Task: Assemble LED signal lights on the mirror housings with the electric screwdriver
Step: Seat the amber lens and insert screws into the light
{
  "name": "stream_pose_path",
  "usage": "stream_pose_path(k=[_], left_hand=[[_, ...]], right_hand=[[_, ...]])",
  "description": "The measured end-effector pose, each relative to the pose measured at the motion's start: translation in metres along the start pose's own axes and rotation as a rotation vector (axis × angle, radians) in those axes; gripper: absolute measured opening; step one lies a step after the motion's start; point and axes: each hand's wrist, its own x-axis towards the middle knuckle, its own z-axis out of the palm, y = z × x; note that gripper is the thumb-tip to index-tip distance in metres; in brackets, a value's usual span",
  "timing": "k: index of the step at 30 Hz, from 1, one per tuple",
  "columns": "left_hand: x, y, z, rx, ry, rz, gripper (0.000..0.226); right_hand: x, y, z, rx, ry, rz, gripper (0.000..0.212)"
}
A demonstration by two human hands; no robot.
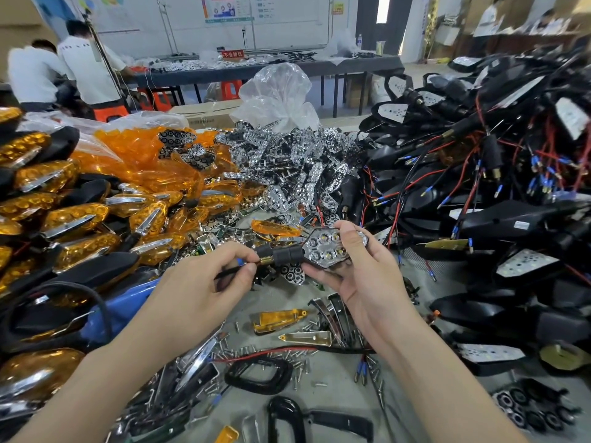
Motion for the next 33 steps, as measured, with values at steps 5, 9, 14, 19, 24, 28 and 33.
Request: stream_pose_path(k=[5,9,14,19,24,28,33], left_hand=[[0.000,0.000,-0.001,-0.011,-0.005,-0.029,0.024],[0.002,0.002,-0.003,-0.028,-0.046,-0.093,0.031],[0.011,0.007,-0.007,-0.115,-0.133,-0.192,0.022],[0.018,0.010,-0.015,-0.161,-0.211,-0.230,0.019],[0.014,0.016,-0.017,-0.094,-0.129,-0.152,0.030],[0.011,0.016,-0.015,-0.048,-0.074,-0.114,0.031],[0.009,0.015,-0.015,0.036,-0.047,-0.085,0.040]], right_hand=[[0.001,0.003,0.000,-0.029,0.028,-0.003,0.025],[0.002,0.005,0.000,-0.050,0.051,-0.015,0.023],[0.002,0.005,0.001,-0.045,0.045,-0.001,0.030],[0.002,0.004,0.001,-0.050,0.025,-0.012,0.042],[0.002,0.006,0.000,-0.030,0.060,0.007,0.026],[0.002,0.006,0.000,-0.002,0.086,0.030,0.028],[0.001,0.006,0.001,0.006,0.104,0.039,0.026]])
